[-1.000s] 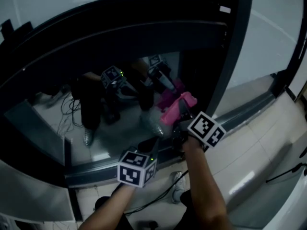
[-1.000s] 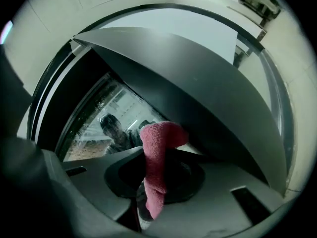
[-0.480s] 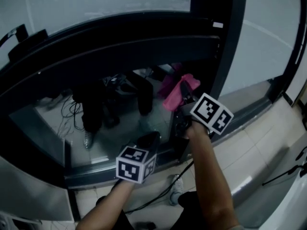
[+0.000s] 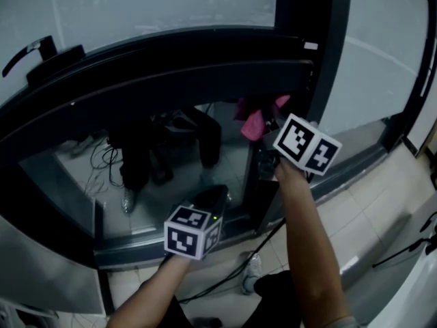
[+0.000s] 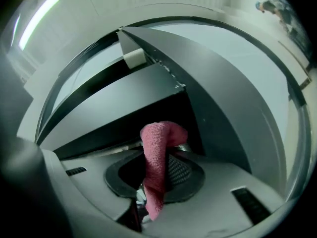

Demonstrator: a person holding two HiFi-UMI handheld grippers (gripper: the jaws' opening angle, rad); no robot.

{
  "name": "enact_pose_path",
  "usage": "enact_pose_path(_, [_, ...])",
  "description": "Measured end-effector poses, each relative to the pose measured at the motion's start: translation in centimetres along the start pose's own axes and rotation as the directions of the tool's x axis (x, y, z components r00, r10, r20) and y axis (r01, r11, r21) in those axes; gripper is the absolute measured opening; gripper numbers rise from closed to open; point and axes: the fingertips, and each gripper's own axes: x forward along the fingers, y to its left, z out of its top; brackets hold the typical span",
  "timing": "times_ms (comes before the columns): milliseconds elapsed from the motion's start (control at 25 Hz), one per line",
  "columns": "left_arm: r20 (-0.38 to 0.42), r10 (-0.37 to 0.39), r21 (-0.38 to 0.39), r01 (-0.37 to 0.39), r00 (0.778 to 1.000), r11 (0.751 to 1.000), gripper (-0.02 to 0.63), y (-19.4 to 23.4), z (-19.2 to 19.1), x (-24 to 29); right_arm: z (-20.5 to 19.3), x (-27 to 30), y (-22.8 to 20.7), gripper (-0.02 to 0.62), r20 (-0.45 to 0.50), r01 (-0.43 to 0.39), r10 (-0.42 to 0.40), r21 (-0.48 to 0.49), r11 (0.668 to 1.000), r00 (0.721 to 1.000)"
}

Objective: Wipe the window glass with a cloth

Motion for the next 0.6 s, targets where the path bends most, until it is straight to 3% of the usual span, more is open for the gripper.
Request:
enact_pose_path(120, [0.004, 0.004, 0.0, -0.004, 1.0, 1.0, 0.002, 0.1, 0.2, -0.4, 0.0, 0.1, 1.5, 0.074, -0.018, -0.024, 0.022, -0.091, 0.996, 1.0])
enact_pose_path(240, [0.005, 0.008, 0.001, -0.008, 1.0, 1.0, 0.002, 0.1, 0.2, -0.8, -0.9, 0.1, 3.2, 0.074, -0.043, -0.071, 0.066, -0.118, 0.99, 0.997])
enact_pose_path(600, [0.013, 0.04, -0.003, -0.04, 0.999, 0.999, 0.002, 1.3, 0.1, -3.5, -3.7, -0.2, 8.2, 0.074, -0.073, -0.181, 0.178, -0.029, 0.983, 0.981])
